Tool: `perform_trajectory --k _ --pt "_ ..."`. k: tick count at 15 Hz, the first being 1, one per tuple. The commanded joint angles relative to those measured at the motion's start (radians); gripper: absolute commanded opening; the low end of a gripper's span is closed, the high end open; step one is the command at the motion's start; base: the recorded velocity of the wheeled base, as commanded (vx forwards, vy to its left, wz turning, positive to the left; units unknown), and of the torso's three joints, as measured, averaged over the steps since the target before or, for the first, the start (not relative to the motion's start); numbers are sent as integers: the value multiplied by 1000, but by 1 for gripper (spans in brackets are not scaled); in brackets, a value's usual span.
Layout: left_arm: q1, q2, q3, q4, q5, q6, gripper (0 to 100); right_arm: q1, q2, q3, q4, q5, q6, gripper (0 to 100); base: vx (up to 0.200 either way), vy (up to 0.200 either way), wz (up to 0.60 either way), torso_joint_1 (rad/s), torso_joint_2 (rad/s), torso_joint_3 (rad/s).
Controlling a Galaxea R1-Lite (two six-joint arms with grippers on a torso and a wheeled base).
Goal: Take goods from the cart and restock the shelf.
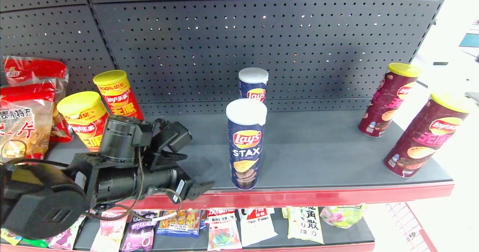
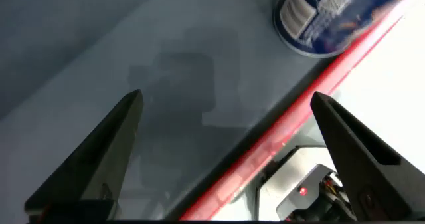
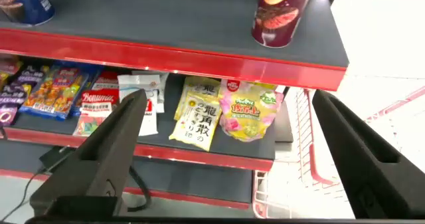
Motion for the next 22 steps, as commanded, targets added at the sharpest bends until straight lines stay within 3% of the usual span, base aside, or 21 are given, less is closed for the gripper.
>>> perform_trajectory --k 1,12,22 --pt "-10 54 -36 -1 2 0 100 -1 -33 2 0 0 -1 100 0 0 0 0 0 0" --pt "-21 136 -134 -1 11 -3 100 -9 -46 4 2 -1 -1 100 0 0 0 0 0 0" --pt "-21 159 -162 -2 11 -5 100 -9 -46 9 2 -1 -1 100 0 0 0 0 0 0"
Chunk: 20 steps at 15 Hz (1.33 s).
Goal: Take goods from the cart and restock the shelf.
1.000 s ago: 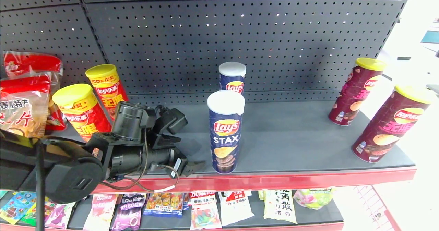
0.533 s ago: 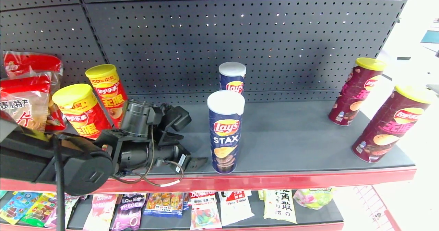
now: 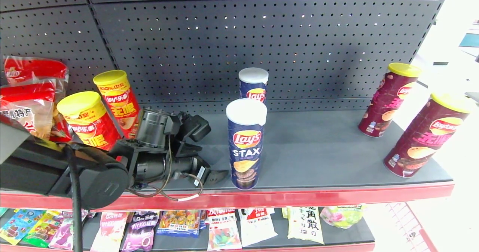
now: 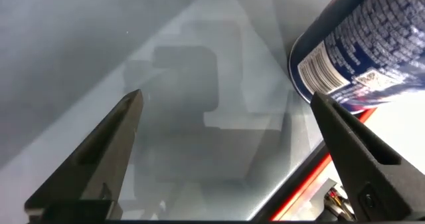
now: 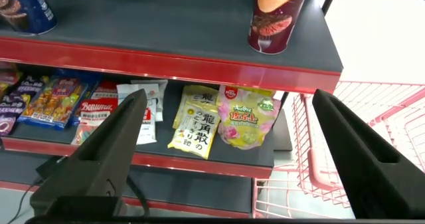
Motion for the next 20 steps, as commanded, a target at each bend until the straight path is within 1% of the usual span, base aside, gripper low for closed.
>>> perform_trajectory --k 1,11,16,18,20 --pt "0 1 -4 0 0 0 100 0 6 3 0 0 0 100 0 0 0 0 0 0" --pt "-12 29 -37 0 0 0 100 0 6 3 0 0 0 100 0 0 0 0 0 0" --pt "-11 26 -28 0 1 0 100 0 6 5 0 0 0 100 0 0 0 0 0 0" --pt "-8 12 -16 0 1 -2 100 0 6 9 0 0 0 100 0 0 0 0 0 0" --pt "26 -121 72 3 0 -2 100 2 12 14 2 2 0 100 0 0 0 0 0 0"
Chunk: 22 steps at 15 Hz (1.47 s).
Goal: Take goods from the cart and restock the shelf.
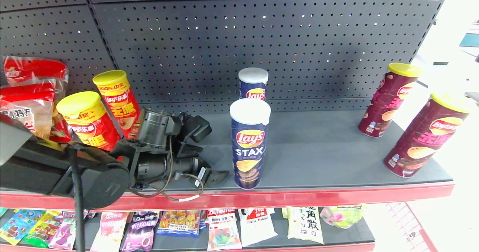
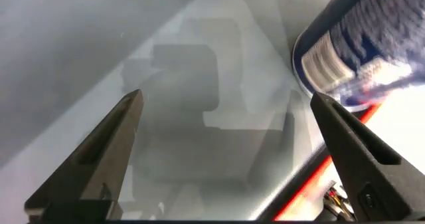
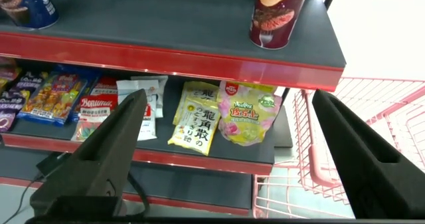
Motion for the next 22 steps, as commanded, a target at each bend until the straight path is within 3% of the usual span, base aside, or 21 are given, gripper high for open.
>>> perform_trajectory --k 1,3,4,5,6,7,8,10,11,12,14,15,16,18,19,20,21,22 --pt "46 -196 119 11 0 2 100 3 16 2 1 3 -1 100 0 0 0 0 0 0" --pt "67 -444 295 71 0 2 100 3 55 10 -1 5 -2 100 0 0 0 0 0 0" --pt "78 -524 340 98 1 2 100 3 64 10 -1 3 -4 100 0 0 0 0 0 0" --pt "132 -749 409 209 41 2 100 2 85 11 -1 -1 -5 100 0 0 0 0 0 0" --pt "172 -870 415 305 61 -1 100 0 95 10 1 -3 -7 100 0 0 0 0 0 0" --pt "256 -1087 400 532 63 -9 100 -6 119 1 1 -15 -11 100 0 0 0 0 0 0" --pt "296 -1255 363 761 63 -30 100 -18 139 -6 -1 -38 -24 100 0 0 0 0 0 0" --pt "333 -1479 297 1059 90 -136 100 -46 156 -6 -1 -57 -27 100 0 0 0 0 0 0" --pt "357 -1550 294 1120 152 -165 100 -69 156 -6 -1 -70 -28 100 0 0 0 0 0 0" --pt "382 -1605 301 1155 216 -170 100 -96 153 -7 -1 -87 -30 100 0 0 0 0 0 0" --pt "466 -1713 324 1243 267 -172 100 -156 121 10 -1 -95 -31 100 0 0 0 0 0 0" --pt "489 -1729 326 1261 267 -172 100 -168 107 17 1 -93 -31 100 0 0 0 0 0 0" --pt "563 -1771 335 1301 265 -173 100 -193 41 79 11 -83 -33 100 0 0 0 0 0 0" --pt "567 -1776 374 1243 236 -261 100 -178 -53 120 11 -27 -30 100 0 0 0 0 0 0" --pt "567 -1777 401 1158 169 -302 100 -170 -97 122 11 16 -25 100 0 0 0 0 0 0" --pt "564 -1777 443 1042 50 -302 100 -150 -152 126 5 65 -28 100 0 0 0 0 0 0" --pt "564 -1777 476 973 -16 -299 100 -149 -152 128 5 68 -24 100 0 0 0 0 0 0" --pt "564 -1780 561 813 -66 -251 100 -149 -152 148 -27 68 -13 100 0 0 0 0 0 0"
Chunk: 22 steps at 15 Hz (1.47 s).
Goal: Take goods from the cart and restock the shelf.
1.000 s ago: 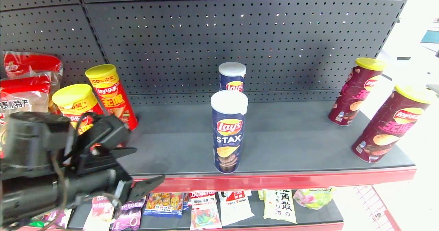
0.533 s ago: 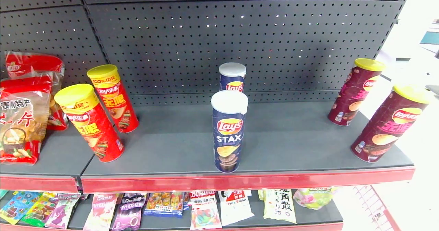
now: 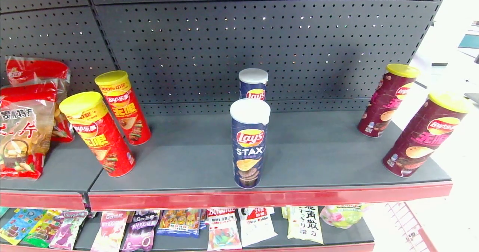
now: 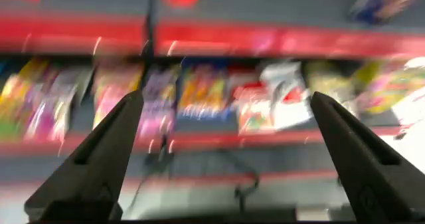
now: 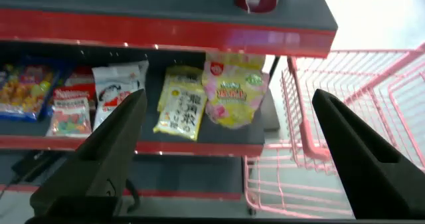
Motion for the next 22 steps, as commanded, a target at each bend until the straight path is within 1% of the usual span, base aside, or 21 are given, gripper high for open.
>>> perform_trajectory --k 1,2,3,4,5,6,7,8,9,10,11,12,13,14,16,18,22 --pt "1 -13 158 -195 -48 98 100 7 -57 32 -38 5 7 100 0 0 0 0 0 0" --pt "1 -13 196 -254 -44 131 100 7 -57 39 -50 5 7 100 0 0 0 0 0 0" --pt "1 -15 327 -447 -25 190 100 7 -57 44 -66 5 23 100 0 0 0 0 0 0" --pt "1 -13 337 -471 -24 192 100 7 -57 44 -66 5 27 100 0 0 0 0 0 0" --pt "1 -13 334 -462 108 186 100 7 -57 44 -66 3 42 100 0 0 0 0 0 0" --pt "1 -13 336 -468 188 146 100 7 -57 44 -64 5 37 100 0 0 0 0 0 0" --pt "1 -13 340 -453 265 55 100 7 -57 45 -66 7 34 100 0 0 0 0 0 0" --pt "2 -13 340 -450 275 39 100 7 -57 47 -67 8 34 100 0 0 0 0 0 0" --pt "1 -13 340 -445 288 19 100 7 -57 79 -136 14 27 100 0 0 0 0 0 0" --pt "-9 -19 340 -442 225 92 100 7 -57 113 -211 56 28 100 0 0 0 0 0 0" --pt "-70 -59 340 -442 166 120 100 9 -57 133 -239 88 28 100 0 0 0 0 0 0" --pt "-64 -76 339 -439 174 104 100 9 -57 140 -233 76 28 100 0 0 0 0 0 0" --pt "-56 -88 339 -441 191 57 100 9 -51 140 -228 62 40 100 0 0 0 0 0 0" --pt "-56 -88 340 -441 212 48 100 12 -43 140 -228 59 50 100 0 0 0 0 0 0" --pt "-56 -90 340 -441 217 65 100 9 -55 140 -227 46 62 100 0 0 0 0 0 0" --pt "-56 -88 340 -441 217 65 100 7 -55 140 -225 26 85 100 0 0 0 0 0 0" --pt "-56 -88 340 -441 217 65 100 7 -55 140 -225 26 86 100 0 0 0 0 0 0"
